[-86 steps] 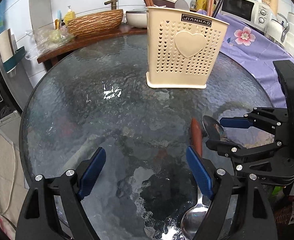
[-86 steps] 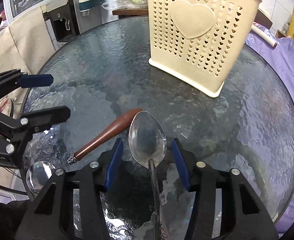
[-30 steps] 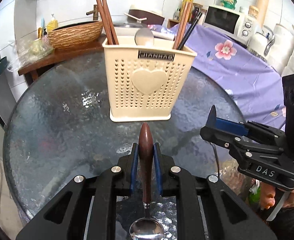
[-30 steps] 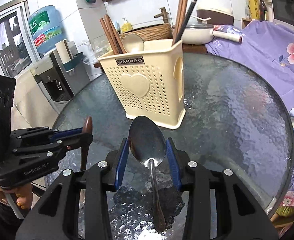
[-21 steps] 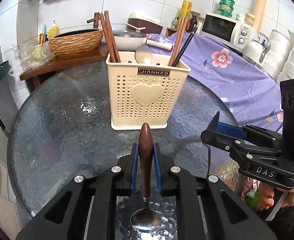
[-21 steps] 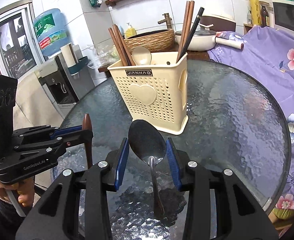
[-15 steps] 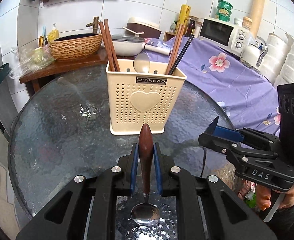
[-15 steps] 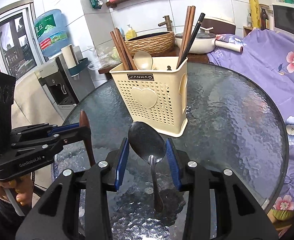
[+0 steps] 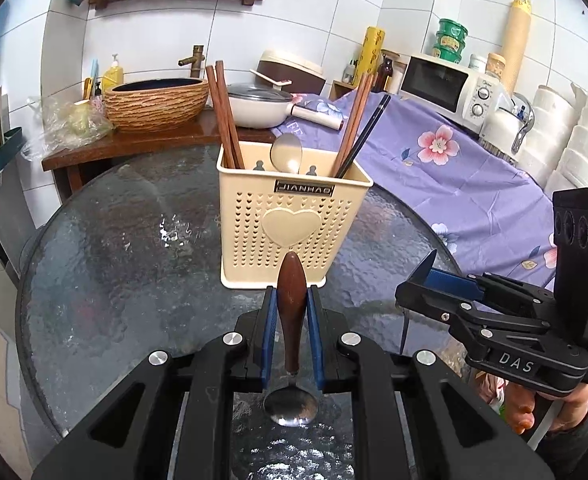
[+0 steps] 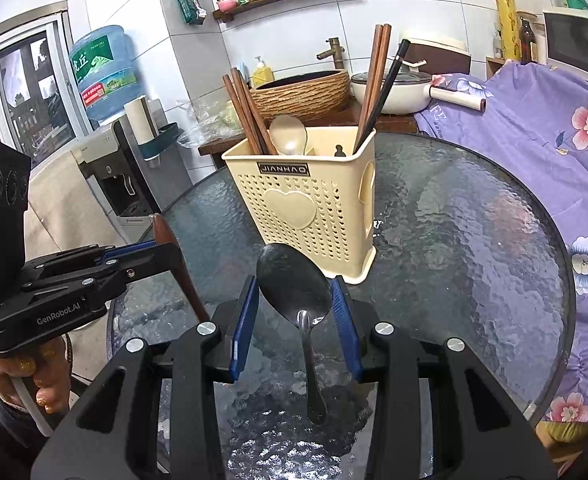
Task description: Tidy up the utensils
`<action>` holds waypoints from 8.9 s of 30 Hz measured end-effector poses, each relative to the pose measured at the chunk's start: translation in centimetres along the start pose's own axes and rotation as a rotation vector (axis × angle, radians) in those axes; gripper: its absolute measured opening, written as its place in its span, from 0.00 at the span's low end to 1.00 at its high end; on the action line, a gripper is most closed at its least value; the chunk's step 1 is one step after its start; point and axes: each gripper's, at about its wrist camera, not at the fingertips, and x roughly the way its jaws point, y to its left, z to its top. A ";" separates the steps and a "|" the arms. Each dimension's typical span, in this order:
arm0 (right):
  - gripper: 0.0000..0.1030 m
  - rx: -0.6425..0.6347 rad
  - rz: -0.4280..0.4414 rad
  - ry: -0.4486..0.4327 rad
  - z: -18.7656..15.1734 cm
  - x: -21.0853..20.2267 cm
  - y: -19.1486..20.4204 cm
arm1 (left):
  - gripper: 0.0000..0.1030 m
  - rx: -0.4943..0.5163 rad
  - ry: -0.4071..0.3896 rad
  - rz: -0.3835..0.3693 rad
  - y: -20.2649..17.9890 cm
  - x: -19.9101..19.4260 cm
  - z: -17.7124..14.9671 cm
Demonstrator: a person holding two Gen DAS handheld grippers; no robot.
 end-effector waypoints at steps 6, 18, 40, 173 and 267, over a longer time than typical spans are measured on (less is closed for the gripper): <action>0.37 -0.001 0.027 -0.030 1.3 -0.7 0.1 | 0.14 0.003 -0.030 -0.001 -0.3 -0.4 0.9; 0.37 -0.031 0.059 -0.174 8.9 -2.7 1.0 | 0.14 -0.013 -0.150 -0.023 -0.4 -3.4 8.3; 0.37 0.012 -0.057 -0.325 14.9 3.6 -1.1 | 0.14 -0.093 -0.240 0.134 1.6 1.7 14.8; 0.94 -0.136 -0.146 -0.420 -16.2 -15.0 5.6 | 0.94 -0.014 -0.345 0.374 -4.8 -12.8 -15.5; 0.94 -0.137 -0.140 -0.405 -16.7 -14.4 6.5 | 0.94 -0.019 -0.298 0.378 -4.6 -12.2 -15.8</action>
